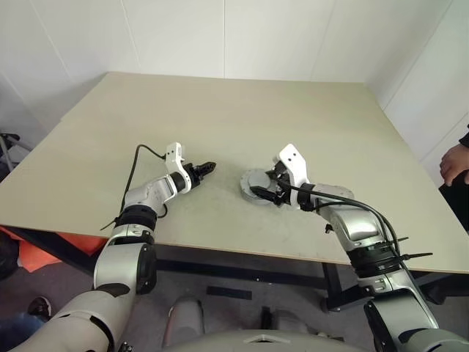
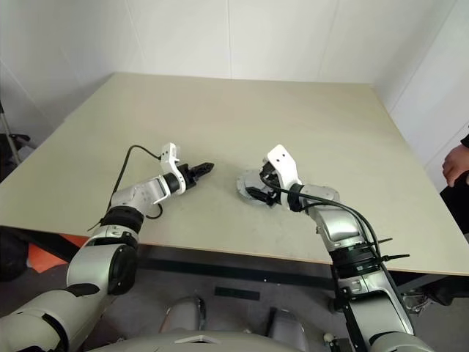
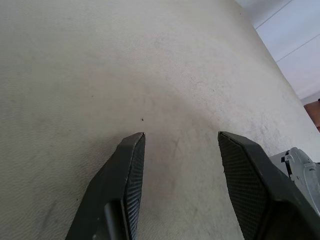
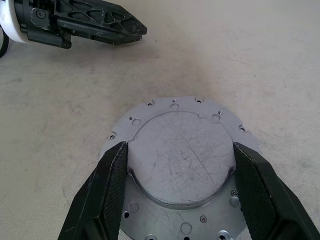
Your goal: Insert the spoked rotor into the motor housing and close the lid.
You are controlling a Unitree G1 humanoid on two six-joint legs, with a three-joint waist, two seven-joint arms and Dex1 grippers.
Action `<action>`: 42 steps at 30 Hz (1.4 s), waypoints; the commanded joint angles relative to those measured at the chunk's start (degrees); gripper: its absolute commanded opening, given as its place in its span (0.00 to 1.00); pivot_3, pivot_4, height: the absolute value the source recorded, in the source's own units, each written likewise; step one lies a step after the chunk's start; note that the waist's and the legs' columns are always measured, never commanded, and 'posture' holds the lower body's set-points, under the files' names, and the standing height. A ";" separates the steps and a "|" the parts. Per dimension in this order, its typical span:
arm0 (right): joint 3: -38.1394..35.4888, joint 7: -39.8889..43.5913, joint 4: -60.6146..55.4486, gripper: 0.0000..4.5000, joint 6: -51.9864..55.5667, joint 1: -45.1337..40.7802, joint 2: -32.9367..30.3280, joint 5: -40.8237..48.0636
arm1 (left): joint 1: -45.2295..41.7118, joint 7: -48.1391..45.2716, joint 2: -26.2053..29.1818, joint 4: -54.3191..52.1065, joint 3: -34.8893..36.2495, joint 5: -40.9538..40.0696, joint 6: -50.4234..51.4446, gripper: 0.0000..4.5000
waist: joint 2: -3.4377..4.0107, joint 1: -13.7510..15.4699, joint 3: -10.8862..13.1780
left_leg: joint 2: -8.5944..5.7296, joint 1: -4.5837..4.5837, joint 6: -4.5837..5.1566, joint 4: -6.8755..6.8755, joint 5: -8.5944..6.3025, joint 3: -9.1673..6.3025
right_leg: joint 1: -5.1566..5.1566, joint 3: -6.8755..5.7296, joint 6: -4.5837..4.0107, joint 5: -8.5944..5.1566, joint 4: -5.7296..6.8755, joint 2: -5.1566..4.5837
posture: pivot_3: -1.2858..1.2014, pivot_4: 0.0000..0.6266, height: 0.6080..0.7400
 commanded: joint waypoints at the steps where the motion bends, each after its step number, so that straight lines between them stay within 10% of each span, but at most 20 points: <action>1: 0.02 -0.90 1.36 0.70 0.00 -0.09 -1.78 -2.32 | -0.78 -0.45 0.38 -1.38 0.21 -0.15 -0.78 0.54 | 0.00 0.02 0.00 | 0.00 0.02 0.10 0.00 -0.06 0.00 | 0.02 0.00 0.00 0.00 0.01 0.00 | 0.52 0.00 1.00; 22: 2.70 -0.04 -3.45 0.70 7.15 1.94 -4.84 -2.14 | -0.48 -2.50 -5.16 -6.59 -0.74 -3.59 5.33 0.54 | -0.01 1.50 -0.01 | -0.06 0.32 0.26 -0.03 -0.16 0.00 | 0.53 0.00 0.04 -0.03 -0.14 -0.09 | 0.52 0.00 1.00; 31: 3.22 -1.30 -7.11 0.70 11.49 1.07 -4.42 -1.63 | -4.80 -2.42 -12.32 -5.57 -0.42 -6.69 10.31 0.01 | 0.00 1.29 -0.02 | -0.06 0.30 0.32 -0.15 -0.20 0.02 | 0.44 0.00 0.12 -0.10 -0.20 -0.07 | 0.52 0.00 1.00; 42: 2.19 -2.39 -4.11 0.70 7.79 3.02 -4.51 -2.28 | -4.13 -4.09 -11.46 -3.89 -7.29 -2.55 15.98 0.01 | 0.01 1.39 -0.02 | -0.10 0.31 0.35 -0.20 -0.22 0.03 | 0.53 0.00 0.16 -0.13 -0.33 -0.09 | 0.52 0.00 1.00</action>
